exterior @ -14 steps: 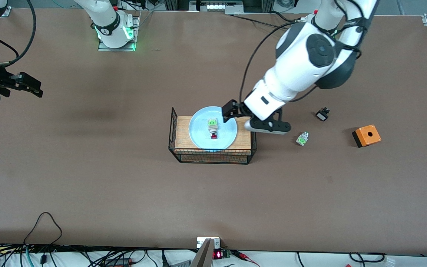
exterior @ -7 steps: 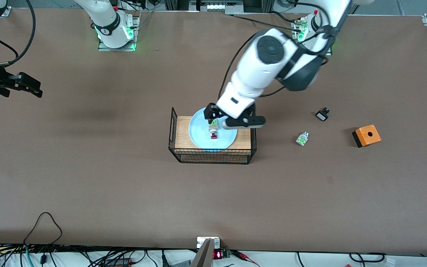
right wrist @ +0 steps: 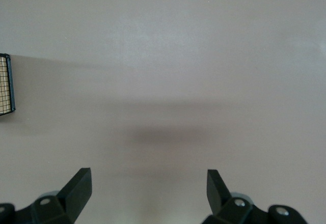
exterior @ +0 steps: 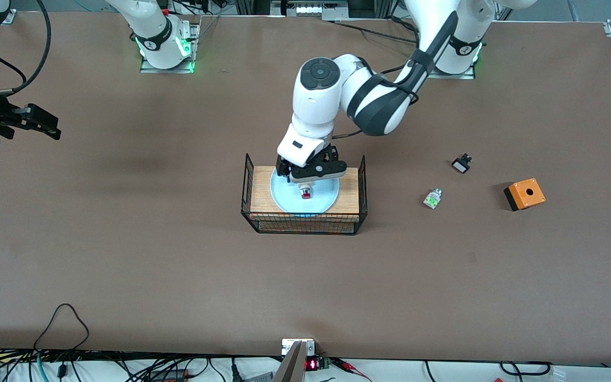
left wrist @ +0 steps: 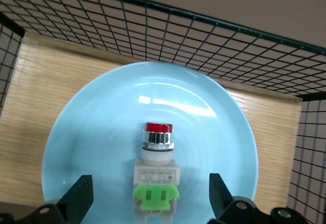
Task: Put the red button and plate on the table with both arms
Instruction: 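Lower the left gripper and grasp the red button on the plate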
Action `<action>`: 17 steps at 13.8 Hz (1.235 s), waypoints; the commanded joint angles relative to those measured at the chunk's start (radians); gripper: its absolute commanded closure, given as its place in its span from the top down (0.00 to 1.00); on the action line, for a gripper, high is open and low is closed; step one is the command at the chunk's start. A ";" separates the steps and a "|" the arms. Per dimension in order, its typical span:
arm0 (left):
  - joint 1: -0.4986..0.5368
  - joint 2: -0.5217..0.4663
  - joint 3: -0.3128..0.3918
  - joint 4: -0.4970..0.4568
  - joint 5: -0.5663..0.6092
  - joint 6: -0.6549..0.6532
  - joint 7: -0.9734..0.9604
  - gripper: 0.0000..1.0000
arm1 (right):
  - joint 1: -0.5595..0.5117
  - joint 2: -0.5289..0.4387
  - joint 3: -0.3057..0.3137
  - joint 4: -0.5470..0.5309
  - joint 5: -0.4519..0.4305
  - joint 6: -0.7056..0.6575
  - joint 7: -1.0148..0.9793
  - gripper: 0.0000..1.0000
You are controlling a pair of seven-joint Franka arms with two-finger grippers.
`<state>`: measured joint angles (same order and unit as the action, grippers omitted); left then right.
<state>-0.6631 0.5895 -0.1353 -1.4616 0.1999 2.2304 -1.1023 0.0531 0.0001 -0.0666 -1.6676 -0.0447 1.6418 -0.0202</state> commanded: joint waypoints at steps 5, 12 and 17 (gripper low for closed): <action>-0.013 0.053 0.000 0.026 0.056 0.046 -0.056 0.78 | -0.012 0.003 0.007 0.014 0.008 -0.007 -0.003 1.00; 0.002 0.003 -0.017 0.033 0.052 -0.059 -0.017 0.31 | -0.016 0.021 0.001 0.014 0.020 -0.005 -0.001 1.00; 0.057 -0.147 -0.032 0.052 0.015 -0.274 -0.014 0.31 | -0.018 0.018 -0.001 0.014 0.029 0.000 -0.003 1.00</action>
<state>-0.6371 0.5200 -0.1503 -1.3997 0.2271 2.0432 -1.1298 0.0470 0.0197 -0.0701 -1.6677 -0.0371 1.6423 -0.0194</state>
